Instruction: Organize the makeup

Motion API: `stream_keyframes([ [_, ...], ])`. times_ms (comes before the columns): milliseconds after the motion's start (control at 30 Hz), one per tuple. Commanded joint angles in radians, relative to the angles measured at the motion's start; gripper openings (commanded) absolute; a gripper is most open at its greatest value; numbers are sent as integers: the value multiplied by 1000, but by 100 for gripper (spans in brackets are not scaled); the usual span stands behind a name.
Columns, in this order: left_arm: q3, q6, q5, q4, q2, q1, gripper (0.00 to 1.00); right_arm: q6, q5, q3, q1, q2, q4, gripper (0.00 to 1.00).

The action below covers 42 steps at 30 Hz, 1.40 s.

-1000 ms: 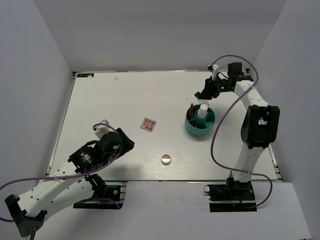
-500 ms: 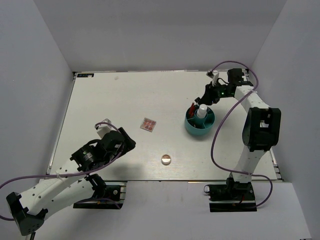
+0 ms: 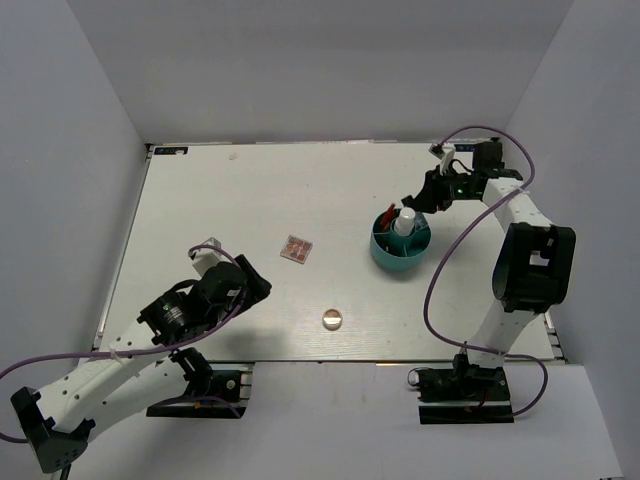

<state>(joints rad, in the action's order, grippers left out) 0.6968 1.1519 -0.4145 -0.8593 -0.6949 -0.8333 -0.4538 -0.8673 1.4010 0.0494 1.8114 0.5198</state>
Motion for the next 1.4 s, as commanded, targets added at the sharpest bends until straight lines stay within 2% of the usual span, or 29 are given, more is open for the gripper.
stream_keyframes([
  [0, 21, -6, 5, 9, 5, 0, 88, -8, -51, -11, 17, -58, -30, 39],
  [667, 23, -4, 14, 13, 8, 0, 87, -17, -67, -77, 32, -83, -33, 53],
  [1100, 27, -61, 22, 86, -86, 0, 87, 95, -93, -45, 116, -184, -109, 54],
  [1167, 32, -90, 25, 112, -110, 0, 84, 118, -105, -60, 130, -222, -148, 54],
  [1267, 52, -150, 42, 150, -181, 0, 75, 142, -143, -85, 155, -282, -196, 54],
  [1300, 65, -165, 48, 163, -224, 0, 67, 133, -162, -97, 159, -300, -210, 52],
  [1367, 81, -207, 46, 172, -271, 0, 59, 109, -228, -129, 162, -363, -245, 50],
])
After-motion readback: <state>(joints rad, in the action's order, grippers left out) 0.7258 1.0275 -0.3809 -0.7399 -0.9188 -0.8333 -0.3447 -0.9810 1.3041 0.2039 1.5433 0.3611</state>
